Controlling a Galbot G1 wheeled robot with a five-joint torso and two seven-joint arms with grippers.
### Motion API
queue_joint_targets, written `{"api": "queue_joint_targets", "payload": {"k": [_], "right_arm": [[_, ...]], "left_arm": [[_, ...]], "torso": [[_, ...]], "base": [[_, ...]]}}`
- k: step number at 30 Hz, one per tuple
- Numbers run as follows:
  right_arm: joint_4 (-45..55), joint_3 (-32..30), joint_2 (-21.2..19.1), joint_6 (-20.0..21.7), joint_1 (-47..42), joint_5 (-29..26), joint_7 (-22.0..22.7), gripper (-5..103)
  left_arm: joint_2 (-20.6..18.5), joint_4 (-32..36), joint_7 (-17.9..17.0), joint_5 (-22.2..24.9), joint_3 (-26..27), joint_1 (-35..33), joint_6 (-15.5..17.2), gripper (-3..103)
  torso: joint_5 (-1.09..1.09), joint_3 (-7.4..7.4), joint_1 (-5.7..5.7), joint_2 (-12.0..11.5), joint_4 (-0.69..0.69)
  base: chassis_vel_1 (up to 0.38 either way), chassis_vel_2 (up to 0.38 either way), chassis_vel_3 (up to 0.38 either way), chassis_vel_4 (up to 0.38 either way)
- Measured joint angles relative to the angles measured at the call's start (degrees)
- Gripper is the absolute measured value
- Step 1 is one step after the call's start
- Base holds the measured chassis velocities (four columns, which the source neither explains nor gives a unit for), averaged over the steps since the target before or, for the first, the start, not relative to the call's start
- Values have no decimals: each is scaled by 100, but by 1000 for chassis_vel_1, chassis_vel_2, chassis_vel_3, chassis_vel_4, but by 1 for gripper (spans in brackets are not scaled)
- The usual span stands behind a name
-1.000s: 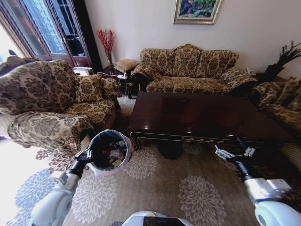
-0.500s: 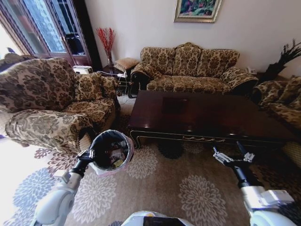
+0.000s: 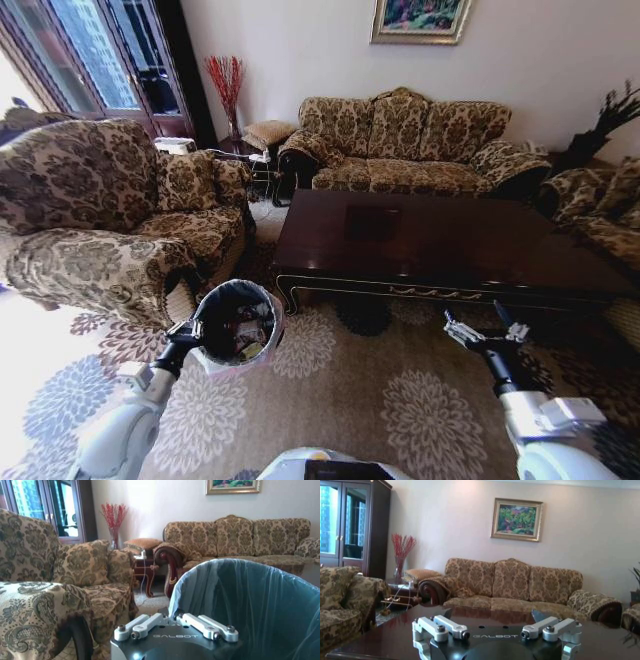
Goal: Move to the front of the table and place the trash on the table into the trash bin.
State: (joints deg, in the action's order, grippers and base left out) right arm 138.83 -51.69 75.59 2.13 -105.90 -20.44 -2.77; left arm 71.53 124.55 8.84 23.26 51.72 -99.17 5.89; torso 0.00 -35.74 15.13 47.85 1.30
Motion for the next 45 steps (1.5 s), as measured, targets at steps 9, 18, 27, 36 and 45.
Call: {"api": "queue_joint_targets", "payload": {"k": [9, 18, 27, 36, 45], "right_arm": [[-6, -3, -6, 4, 3, 2, 6, 100], [-10, -6, -9, 5, 3, 2, 8, 100], [-15, -7, -12, 5, 3, 2, 8, 100], [-15, -8, -12, 5, 3, 1, 8, 100], [-16, -7, -12, 5, 3, -1, 7, 100]], "left_arm": [[-13, -31, 12, -7, -7, -46, 0, 3], [-74, -194, 182, -75, -189, -211, 27, 3], [-65, -264, 94, -331, -658, -223, 282, 3], [77, -610, -65, -784, -1017, 104, 516, 3], [102, -1294, -226, -890, -995, 593, 685, 3]], "torso": [[0, 139, -105, -244, 0], [0, 267, -201, -468, 0], [0, 400, -302, -701, 0], [0, 517, -387, -904, -1], [0, 652, -484, -1138, 1]], "base": [[0, 0, 0, 0], [0, 0, 0, 0], [0, 0, 0, 0], [0, 0, 0, 0], [0, 0, 0, 0]]}}
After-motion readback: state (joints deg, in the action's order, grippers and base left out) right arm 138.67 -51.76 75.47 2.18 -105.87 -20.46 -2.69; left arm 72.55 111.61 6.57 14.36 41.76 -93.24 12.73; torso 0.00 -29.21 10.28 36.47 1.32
